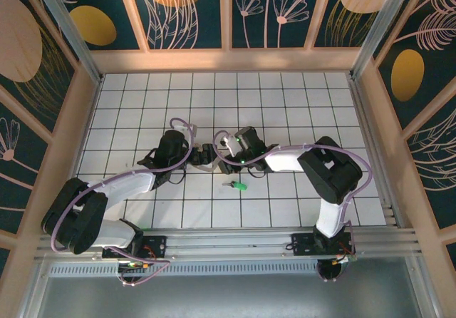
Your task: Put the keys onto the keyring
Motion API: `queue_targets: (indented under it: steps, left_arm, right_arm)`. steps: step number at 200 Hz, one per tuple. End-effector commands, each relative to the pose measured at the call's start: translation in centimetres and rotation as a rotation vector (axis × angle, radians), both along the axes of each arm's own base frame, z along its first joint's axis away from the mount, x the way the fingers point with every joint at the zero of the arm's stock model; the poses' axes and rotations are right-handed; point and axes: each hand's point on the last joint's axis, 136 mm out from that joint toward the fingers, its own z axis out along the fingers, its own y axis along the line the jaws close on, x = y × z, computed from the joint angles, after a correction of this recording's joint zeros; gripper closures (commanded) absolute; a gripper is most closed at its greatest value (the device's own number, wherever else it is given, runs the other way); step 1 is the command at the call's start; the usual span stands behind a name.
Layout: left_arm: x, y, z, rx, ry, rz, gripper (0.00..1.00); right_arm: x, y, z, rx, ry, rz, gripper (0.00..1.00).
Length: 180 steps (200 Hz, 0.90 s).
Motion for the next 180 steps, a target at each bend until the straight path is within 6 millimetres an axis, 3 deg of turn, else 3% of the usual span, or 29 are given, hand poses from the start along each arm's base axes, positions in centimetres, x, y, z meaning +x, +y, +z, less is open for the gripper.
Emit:
queue_targets:
  steps: [1,88,180]
  left_arm:
    - [0.2,-0.6,1.0,-0.030,-0.017,-0.008,0.01]
    - [0.3,-0.6,0.9,-0.028,-0.015,-0.007,0.01]
    - [0.3,-0.6,1.1,-0.032,-0.018,-0.007,0.01]
  right_arm:
    - [0.9,-0.1,0.3,0.003,-0.015,-0.003,0.60]
    - [1.3,0.9,1.3,0.042,-0.016,0.021,0.59]
    - [-0.1,0.9,0.6,0.030,0.008,0.047,0.60]
